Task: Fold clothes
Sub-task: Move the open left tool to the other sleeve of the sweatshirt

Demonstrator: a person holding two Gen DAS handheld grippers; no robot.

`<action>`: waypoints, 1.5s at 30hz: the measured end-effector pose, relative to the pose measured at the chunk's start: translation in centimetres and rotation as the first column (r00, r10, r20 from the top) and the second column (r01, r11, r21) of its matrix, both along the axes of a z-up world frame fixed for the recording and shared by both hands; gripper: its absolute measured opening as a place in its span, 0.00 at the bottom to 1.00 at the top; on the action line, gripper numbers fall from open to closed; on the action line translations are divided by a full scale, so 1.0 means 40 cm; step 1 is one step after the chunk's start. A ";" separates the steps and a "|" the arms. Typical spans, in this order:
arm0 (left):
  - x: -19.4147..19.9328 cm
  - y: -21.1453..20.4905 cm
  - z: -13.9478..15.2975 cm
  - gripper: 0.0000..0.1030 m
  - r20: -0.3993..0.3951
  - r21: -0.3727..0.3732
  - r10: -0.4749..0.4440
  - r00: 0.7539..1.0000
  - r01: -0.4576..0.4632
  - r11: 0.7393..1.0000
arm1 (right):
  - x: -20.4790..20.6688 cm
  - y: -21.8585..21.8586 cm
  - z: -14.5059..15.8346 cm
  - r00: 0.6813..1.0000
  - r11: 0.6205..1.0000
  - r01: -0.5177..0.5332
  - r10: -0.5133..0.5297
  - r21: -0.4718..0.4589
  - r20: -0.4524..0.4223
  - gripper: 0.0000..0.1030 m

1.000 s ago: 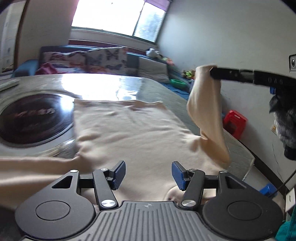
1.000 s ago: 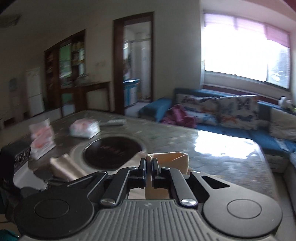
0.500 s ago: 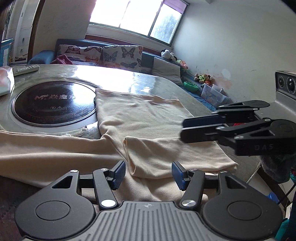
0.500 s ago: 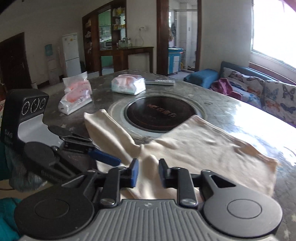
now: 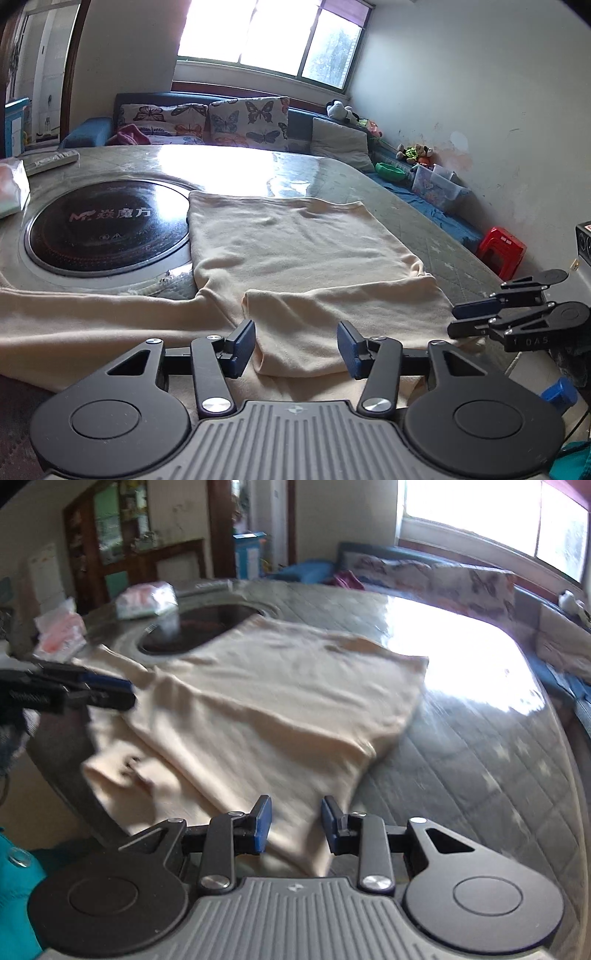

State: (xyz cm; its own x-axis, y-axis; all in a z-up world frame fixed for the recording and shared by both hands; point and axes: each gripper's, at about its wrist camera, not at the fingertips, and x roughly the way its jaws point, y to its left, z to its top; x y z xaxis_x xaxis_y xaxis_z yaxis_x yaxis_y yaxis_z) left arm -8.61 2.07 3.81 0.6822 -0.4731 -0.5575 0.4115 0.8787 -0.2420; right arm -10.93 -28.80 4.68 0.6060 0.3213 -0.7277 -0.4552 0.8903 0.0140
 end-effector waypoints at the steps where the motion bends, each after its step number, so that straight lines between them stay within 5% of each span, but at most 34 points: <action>1: 0.000 -0.003 0.003 0.50 0.005 0.001 -0.003 1.000 0.003 1.000 | -0.002 -0.011 0.001 1.000 1.000 0.001 -0.001 0.009 0.001 0.28; 8: 0.017 -0.033 0.001 0.50 -0.001 -0.018 -0.037 0.999 0.037 0.999 | 0.065 -0.004 0.032 0.997 0.998 0.003 -0.007 0.055 0.078 0.28; 19: 0.022 -0.010 -0.030 0.49 -0.050 -0.029 -0.006 0.999 0.005 1.000 | 0.138 0.008 -0.007 0.996 0.999 0.020 -0.023 0.039 0.085 0.28; 25: -0.002 0.025 -0.019 0.49 -0.042 -0.039 0.041 0.998 -0.042 0.998 | 0.125 0.055 0.006 0.994 0.999 -0.051 0.049 0.011 0.099 0.29; 30: -0.015 0.098 -0.009 0.49 -0.036 -0.025 0.164 0.986 -0.165 0.986 | 0.111 0.140 0.017 0.976 0.980 -0.198 0.196 0.013 0.092 0.29; 36: -0.022 0.213 -0.007 0.50 -0.041 0.012 0.379 0.925 -0.379 0.925 | 0.112 0.268 0.008 0.930 0.934 -0.355 0.356 -0.025 0.087 0.29; 45: -0.017 0.356 -0.006 0.51 0.006 0.062 0.636 0.772 -0.635 0.770 | 0.119 0.346 -0.013 0.893 0.894 -0.446 0.448 -0.050 0.051 0.29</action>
